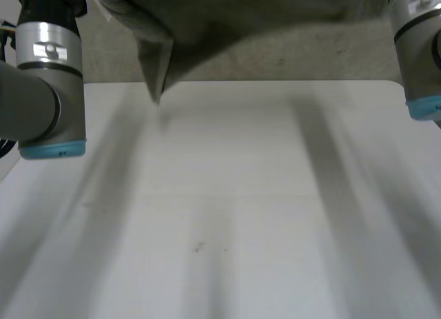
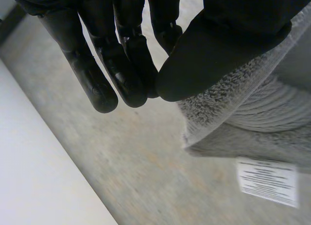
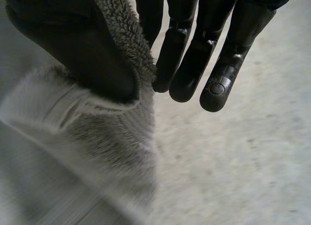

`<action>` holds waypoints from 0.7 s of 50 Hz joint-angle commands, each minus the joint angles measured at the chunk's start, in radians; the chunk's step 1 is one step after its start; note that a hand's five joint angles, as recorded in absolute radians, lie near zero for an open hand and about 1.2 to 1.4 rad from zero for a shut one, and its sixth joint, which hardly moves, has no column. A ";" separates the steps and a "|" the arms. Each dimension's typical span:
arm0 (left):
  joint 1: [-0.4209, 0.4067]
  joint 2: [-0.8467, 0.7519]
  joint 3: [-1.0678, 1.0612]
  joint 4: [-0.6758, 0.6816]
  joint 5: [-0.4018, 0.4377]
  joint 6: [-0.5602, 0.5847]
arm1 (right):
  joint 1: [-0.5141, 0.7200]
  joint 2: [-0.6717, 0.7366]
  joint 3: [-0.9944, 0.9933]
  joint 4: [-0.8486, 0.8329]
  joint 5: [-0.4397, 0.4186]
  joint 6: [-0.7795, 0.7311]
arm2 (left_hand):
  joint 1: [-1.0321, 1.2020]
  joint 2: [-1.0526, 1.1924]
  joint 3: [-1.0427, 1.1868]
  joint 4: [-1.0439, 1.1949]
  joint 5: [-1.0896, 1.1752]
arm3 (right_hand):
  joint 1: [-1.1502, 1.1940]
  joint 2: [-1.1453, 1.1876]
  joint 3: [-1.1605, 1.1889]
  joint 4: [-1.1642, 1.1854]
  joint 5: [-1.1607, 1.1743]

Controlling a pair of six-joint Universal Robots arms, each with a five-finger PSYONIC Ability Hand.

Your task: Fold the towel.

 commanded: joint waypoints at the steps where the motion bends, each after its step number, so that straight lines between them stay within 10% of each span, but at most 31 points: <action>1: 0.000 0.009 -0.142 -0.186 -0.006 0.002 | 0.003 0.049 0.067 0.248 -0.111 -0.005 | 0.199 0.178 0.179 0.179 0.178 | 0.372 0.224 0.209 0.200 0.284; 15: -0.100 -0.170 -0.409 -0.354 -0.020 0.008 | -0.022 0.258 0.271 0.565 -0.128 -0.010 | 0.167 0.146 0.147 0.147 0.146 | 0.372 0.224 0.209 0.200 0.284; 27: -0.111 -0.055 -0.410 -0.465 -0.031 0.006 | -0.109 0.136 0.376 0.555 -0.145 0.001 | -0.762 -0.784 -0.783 -0.783 -0.783 | 0.372 0.224 0.209 0.200 0.284; 35: -0.106 0.009 -0.415 -0.494 -0.018 0.000 | -0.138 0.115 0.422 0.539 -0.146 0.002 | -0.901 -0.923 -0.922 -0.922 -0.922 | 0.372 0.224 0.209 0.200 0.284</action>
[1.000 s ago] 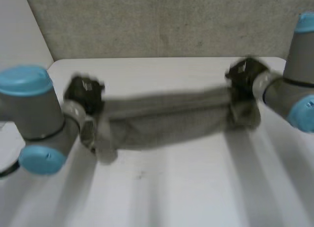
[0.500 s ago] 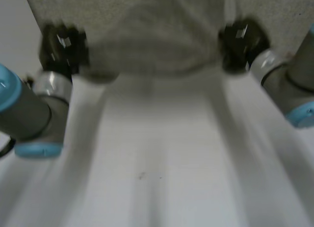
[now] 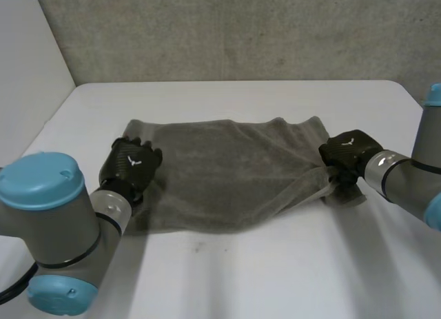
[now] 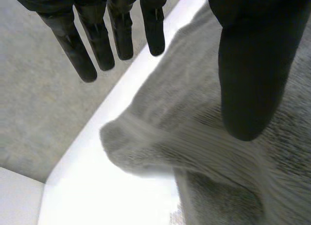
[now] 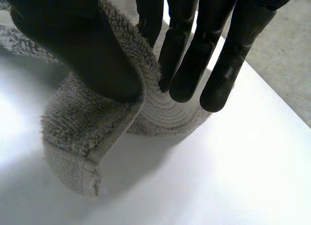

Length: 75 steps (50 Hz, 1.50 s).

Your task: Fold the towel.

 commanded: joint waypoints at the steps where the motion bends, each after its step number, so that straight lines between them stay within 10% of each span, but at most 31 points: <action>1: 0.007 0.059 -0.005 -0.024 0.011 -0.004 | -0.026 -0.014 0.043 -0.023 -0.001 0.000 | -0.078 -0.074 -0.074 -0.072 -0.074 | 0.372 0.224 0.209 0.200 0.276; 7: 0.073 0.084 -0.031 -0.111 0.028 -0.007 | -0.037 -0.005 0.053 -0.046 -0.001 0.000 | -0.072 -0.068 -0.069 -0.067 -0.069 | 0.372 0.224 0.209 0.200 0.276; 20: 0.245 0.119 -0.158 -0.283 0.338 -0.093 | -0.036 0.003 0.059 -0.062 -0.001 0.000 | 0.069 0.073 0.072 0.074 0.072 | 0.372 0.224 0.209 0.200 0.276; 64: 0.303 -0.027 -0.169 -0.140 0.373 -0.096 | -0.025 0.018 0.102 -0.109 -0.001 -0.017 | 0.509 0.514 0.513 0.515 0.513 | 0.372 0.224 0.209 0.200 0.276; 75: 0.303 -0.021 -0.156 -0.130 0.378 -0.101 | -0.025 0.021 0.103 -0.115 -0.001 -0.017 | 1.023 1.027 1.026 1.028 1.026 | 0.372 0.224 0.209 0.200 0.276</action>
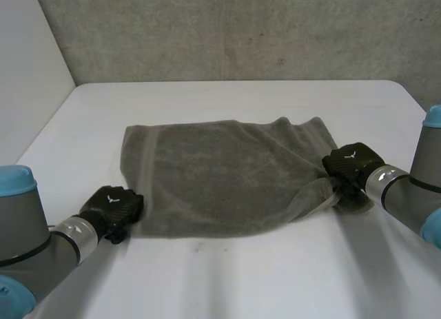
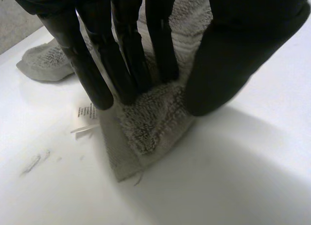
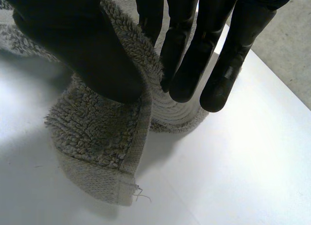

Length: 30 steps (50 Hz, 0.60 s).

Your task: Fold the towel.

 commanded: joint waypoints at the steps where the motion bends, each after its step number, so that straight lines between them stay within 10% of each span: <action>1: 0.001 0.014 0.009 0.007 -0.001 -0.006 | 0.000 0.002 0.001 -0.005 0.000 0.000 | 0.491 0.454 0.455 0.462 0.466 | 0.372 0.224 0.209 0.200 0.269; 17: -0.003 0.120 0.004 -0.019 -0.015 -0.011 | -0.006 -0.065 -0.017 0.048 0.009 -0.008 | 0.491 0.454 0.455 0.462 0.466 | 0.372 0.224 0.209 0.200 0.269; 30: 0.029 0.513 0.070 -0.208 -0.013 -0.006 | -0.031 -0.326 -0.129 0.444 0.009 -0.138 | 0.491 0.454 0.455 0.462 0.466 | 0.372 0.224 0.209 0.200 0.269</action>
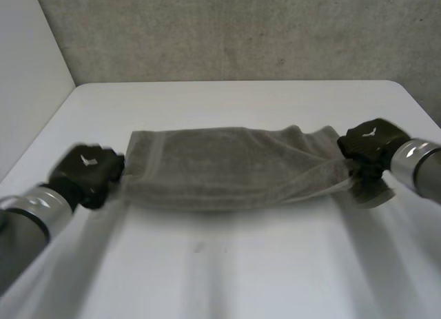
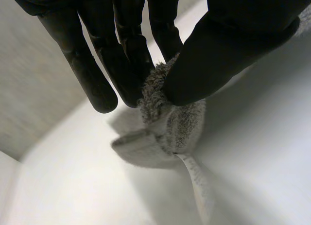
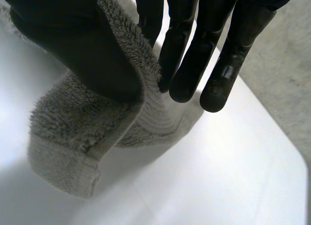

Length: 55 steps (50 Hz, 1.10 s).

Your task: Fold the towel.

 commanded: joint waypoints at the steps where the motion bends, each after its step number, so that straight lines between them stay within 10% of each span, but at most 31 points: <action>1: 0.022 0.230 0.063 -0.131 0.003 0.007 | -0.016 -0.174 -0.072 0.231 -0.009 -0.087 | 0.241 0.180 0.182 0.180 0.196 | 0.372 0.224 0.209 0.200 0.269; 11: 0.006 0.128 0.092 -0.213 -0.001 0.014 | -0.016 -0.188 -0.049 0.287 0.008 -0.253 | 0.241 0.180 0.182 0.180 0.196 | 0.372 0.224 0.209 0.200 0.269; 25: -0.044 -0.367 0.481 -0.198 -0.086 0.019 | 0.105 0.194 -0.310 0.210 0.172 -0.287 | 0.241 0.180 0.182 0.180 0.196 | 0.372 0.224 0.209 0.200 0.269; 39: -0.081 -0.176 0.645 0.474 -0.145 -0.076 | 0.139 0.037 -0.376 -0.723 0.157 -0.106 | 0.241 0.180 0.182 0.180 0.196 | 0.372 0.224 0.209 0.200 0.269; 55: -0.095 -0.205 0.314 0.307 -0.155 -0.090 | 0.120 0.169 -0.273 -0.151 0.011 -0.127 | 0.241 0.180 0.182 0.180 0.196 | 0.372 0.224 0.209 0.200 0.269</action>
